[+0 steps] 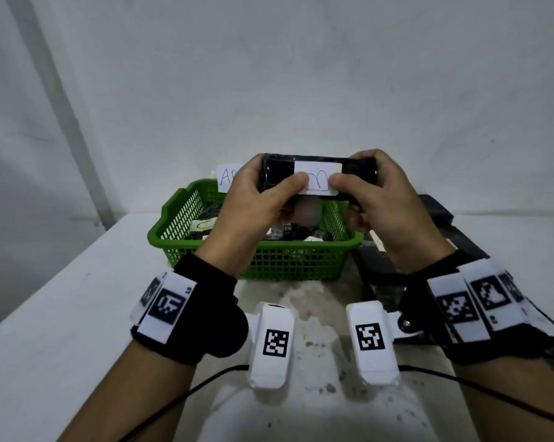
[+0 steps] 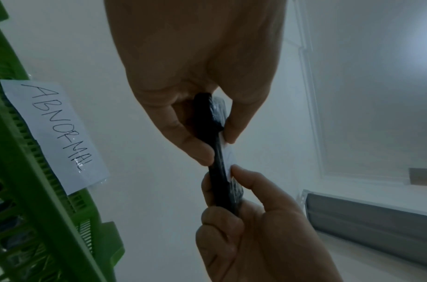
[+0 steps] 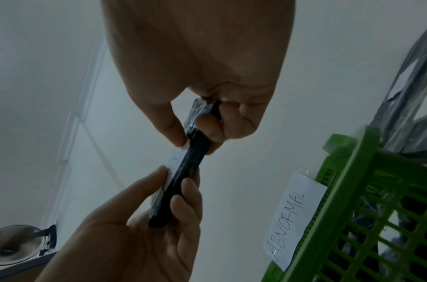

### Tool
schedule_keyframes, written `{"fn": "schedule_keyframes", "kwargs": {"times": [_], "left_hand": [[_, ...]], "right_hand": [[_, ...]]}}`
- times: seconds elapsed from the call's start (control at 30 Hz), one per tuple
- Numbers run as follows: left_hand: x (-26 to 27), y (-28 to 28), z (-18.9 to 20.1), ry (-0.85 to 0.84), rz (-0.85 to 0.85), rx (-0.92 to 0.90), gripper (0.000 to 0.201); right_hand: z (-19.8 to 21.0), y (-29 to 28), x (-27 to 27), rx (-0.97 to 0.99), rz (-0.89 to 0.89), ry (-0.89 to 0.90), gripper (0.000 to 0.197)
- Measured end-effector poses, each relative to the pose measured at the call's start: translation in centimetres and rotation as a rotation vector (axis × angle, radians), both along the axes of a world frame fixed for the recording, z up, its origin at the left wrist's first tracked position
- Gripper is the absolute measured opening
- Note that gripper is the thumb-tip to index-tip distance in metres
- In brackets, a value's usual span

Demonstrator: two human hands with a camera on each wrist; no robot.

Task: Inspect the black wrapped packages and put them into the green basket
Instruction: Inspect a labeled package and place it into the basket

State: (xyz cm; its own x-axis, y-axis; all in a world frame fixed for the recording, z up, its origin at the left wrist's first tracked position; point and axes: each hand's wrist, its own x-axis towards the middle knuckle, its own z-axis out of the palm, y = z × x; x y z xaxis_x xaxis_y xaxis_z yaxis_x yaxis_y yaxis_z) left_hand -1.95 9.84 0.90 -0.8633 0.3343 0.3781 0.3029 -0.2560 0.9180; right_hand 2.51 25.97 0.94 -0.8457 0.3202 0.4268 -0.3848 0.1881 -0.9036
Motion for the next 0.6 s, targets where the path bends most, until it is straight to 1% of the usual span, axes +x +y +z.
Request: {"fn": "schedule_keyframes", "kwargs": {"times": [0.1, 0.23, 0.33, 0.5, 0.6], "left_hand": [[0.0, 0.3, -0.3, 0.022, -0.004, -0.029, 0.009], [0.0, 0.7, -0.9, 0.078, 0.065, -0.054, 0.023], [0.1, 0.8, -1.3, 0.115, 0.108, -0.063, 0.025], [-0.1, 0.2, -1.0, 0.095, 0.080, -0.093, 0.021], [0.0, 0.0, -0.4, 0.068, 0.026, -0.076, 0.016]], "right_hand": [[0.1, 0.4, 0.3, 0.024, -0.039, 0.027, 0.022], [-0.2, 0.4, 0.3, 0.165, -0.150, 0.067, 0.029], [-0.5, 0.2, 0.2, 0.224, -0.198, 0.082, 0.029], [-0.7, 0.2, 0.2, 0.247, -0.149, 0.070, 0.028], [-0.6, 0.1, 0.3, 0.189, -0.079, 0.079, 0.026]]}}
